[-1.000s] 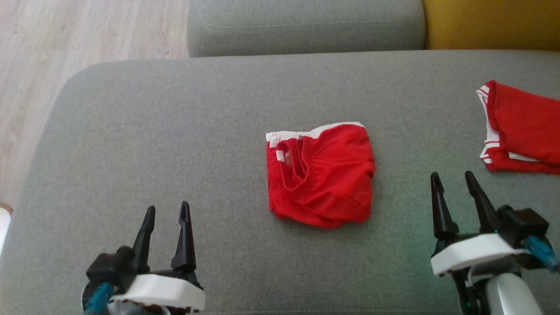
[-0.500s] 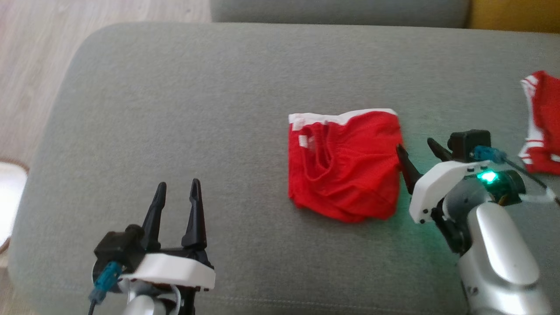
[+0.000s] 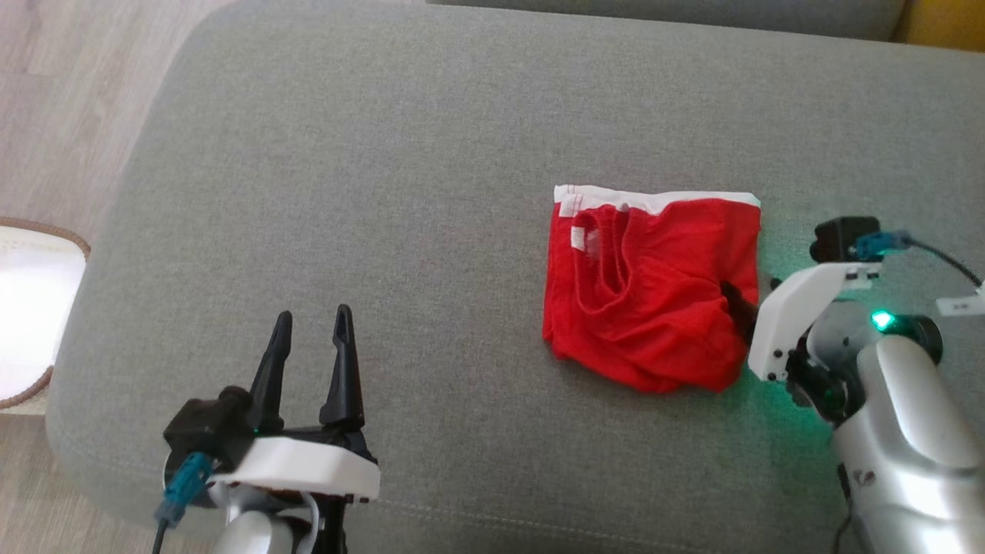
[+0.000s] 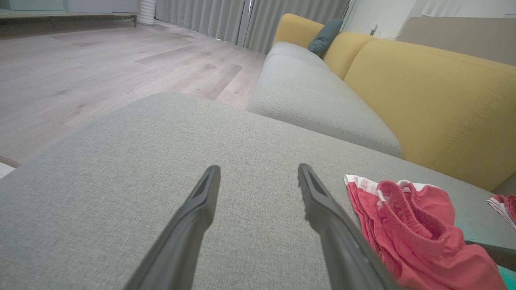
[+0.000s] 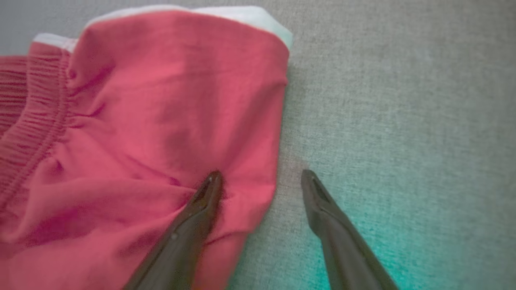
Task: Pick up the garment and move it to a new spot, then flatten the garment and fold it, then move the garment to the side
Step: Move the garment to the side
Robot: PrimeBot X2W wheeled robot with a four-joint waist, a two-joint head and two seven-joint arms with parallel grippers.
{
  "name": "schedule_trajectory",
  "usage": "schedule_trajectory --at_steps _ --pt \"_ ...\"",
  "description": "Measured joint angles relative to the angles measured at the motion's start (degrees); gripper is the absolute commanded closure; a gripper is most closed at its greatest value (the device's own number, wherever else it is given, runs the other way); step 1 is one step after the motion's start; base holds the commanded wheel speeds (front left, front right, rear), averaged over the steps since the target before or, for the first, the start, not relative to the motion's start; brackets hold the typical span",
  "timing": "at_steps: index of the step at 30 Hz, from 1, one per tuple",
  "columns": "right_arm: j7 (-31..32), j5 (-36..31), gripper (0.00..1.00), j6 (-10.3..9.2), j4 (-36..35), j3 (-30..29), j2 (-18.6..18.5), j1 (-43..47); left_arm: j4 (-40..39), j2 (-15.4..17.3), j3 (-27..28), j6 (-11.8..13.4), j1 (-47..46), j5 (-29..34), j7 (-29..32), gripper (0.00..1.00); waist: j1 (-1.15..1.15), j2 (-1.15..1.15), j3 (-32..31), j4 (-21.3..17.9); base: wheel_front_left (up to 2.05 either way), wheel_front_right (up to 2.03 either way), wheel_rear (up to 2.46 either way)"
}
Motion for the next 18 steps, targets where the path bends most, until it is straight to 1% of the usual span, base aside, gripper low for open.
schedule_trajectory --at_steps 1,2,4,5,6,10,13,15,16,18 --pt "0.4 0.8 0.09 0.0 0.04 0.3 -0.09 -0.43 -0.01 0.0 -0.02 0.12 0.0 0.0 0.0 0.0 0.0 0.0 0.14 -0.06 0.0 0.0 0.0" --pt "0.79 1.16 0.5 0.0 0.05 0.78 -0.24 -0.84 -0.01 0.0 -0.08 0.14 0.0 0.0 0.0 0.0 0.0 0.0 0.28 -0.13 0.0 0.0 0.0" --pt "0.81 1.55 0.64 0.0 0.15 1.63 -0.33 -1.31 -0.01 0.0 -0.13 0.14 -0.01 0.0 0.0 0.0 0.0 0.0 0.51 -0.36 0.0 0.0 0.0" --pt "0.81 1.86 0.81 0.0 0.29 2.08 -0.33 -1.52 -0.01 0.0 -0.18 0.14 -0.01 0.0 0.0 0.0 0.0 0.0 0.62 -0.53 0.0 0.0 0.0" --pt "0.8 1.9 1.0 0.0 0.36 2.5 -0.34 -1.68 0.0 0.0 -0.21 0.13 -0.01 0.0 0.0 0.0 0.0 0.0 0.71 -0.74 0.0 0.0 0.0" --pt "-0.46 2.26 1.0 0.0 0.51 3.68 -0.34 -2.14 -0.02 -0.01 -0.42 0.07 -0.08 0.04 0.0 0.0 0.0 0.0 1.06 -2.09 0.0 0.0 0.0" --pt "-1.86 1.78 1.0 0.0 0.37 4.91 -0.63 -3.16 -0.07 -0.02 -0.42 -0.19 -0.33 0.32 -0.01 0.0 0.0 0.0 1.36 -3.79 0.0 0.0 0.0" --pt "-2.33 1.68 1.0 0.0 -0.41 5.81 -1.57 -4.23 -0.15 -0.01 -0.41 -0.63 -0.53 0.97 -0.01 0.0 0.0 0.0 1.58 -5.34 0.0 0.0 0.0" --pt "-2.33 1.68 1.0 0.0 -0.41 5.81 -1.57 -4.23 -0.15 -0.01 -0.41 -0.63 -0.53 0.97 -0.01 0.0 0.0 0.0 1.58 -5.34 0.0 0.0 0.0" --pt "-2.33 1.68 1.0 0.0 -1.58 6.41 -3.11 -5.49 -0.38 -0.02 -0.34 -0.68 -0.86 1.45 -0.01 0.0 0.0 0.0 1.83 -7.27 0.0 0.0 0.0"
